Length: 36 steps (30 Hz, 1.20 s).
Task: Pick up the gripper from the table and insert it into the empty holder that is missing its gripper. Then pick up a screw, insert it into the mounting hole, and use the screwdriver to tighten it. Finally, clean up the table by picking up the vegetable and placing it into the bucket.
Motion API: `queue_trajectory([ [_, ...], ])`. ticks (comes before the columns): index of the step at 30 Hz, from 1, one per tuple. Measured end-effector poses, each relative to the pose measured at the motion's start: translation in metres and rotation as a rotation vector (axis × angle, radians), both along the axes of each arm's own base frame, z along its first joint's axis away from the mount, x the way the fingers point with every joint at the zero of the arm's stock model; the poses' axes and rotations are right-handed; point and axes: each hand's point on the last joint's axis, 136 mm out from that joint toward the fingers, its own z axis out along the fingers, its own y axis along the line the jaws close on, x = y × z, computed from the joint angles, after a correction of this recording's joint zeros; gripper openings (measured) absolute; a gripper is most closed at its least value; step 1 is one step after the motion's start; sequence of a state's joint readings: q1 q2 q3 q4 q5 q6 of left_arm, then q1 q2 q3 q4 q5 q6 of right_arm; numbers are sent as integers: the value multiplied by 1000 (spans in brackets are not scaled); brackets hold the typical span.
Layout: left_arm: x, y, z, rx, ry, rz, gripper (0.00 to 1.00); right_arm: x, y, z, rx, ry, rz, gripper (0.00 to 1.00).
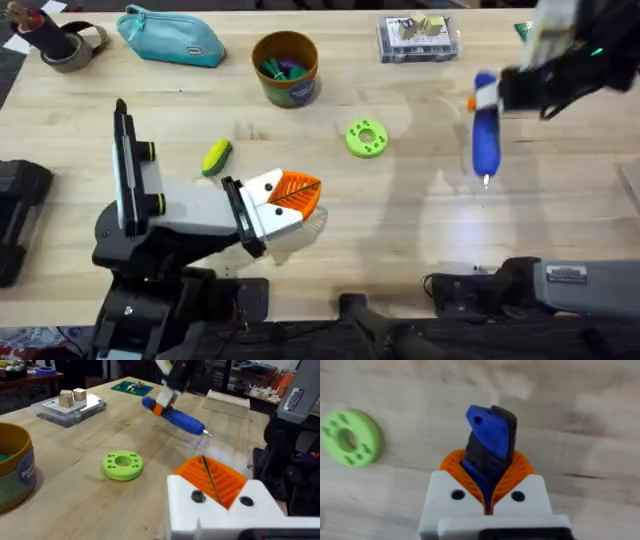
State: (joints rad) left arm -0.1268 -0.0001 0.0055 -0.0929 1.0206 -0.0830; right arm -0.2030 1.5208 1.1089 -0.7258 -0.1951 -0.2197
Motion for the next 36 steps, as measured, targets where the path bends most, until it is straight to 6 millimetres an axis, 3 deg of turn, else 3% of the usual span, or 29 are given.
queue_trajectory([
  [4,0,0,0,0,0,0,7,20,12,76,2,-216,17,25],
  [8,0,0,0,0,0,0,7,27,39,150,14,-420,68,25],
  [14,0,0,0,0,0,1,7,27,109,257,95,-788,252,25],
  [21,0,0,0,0,0,0,7,6,186,322,285,-1006,418,25],
  [29,0,0,0,0,0,0,7,-27,248,351,445,-1081,568,25],
  [36,0,0,0,0,0,0,7,-59,281,378,568,-1163,721,25],
])
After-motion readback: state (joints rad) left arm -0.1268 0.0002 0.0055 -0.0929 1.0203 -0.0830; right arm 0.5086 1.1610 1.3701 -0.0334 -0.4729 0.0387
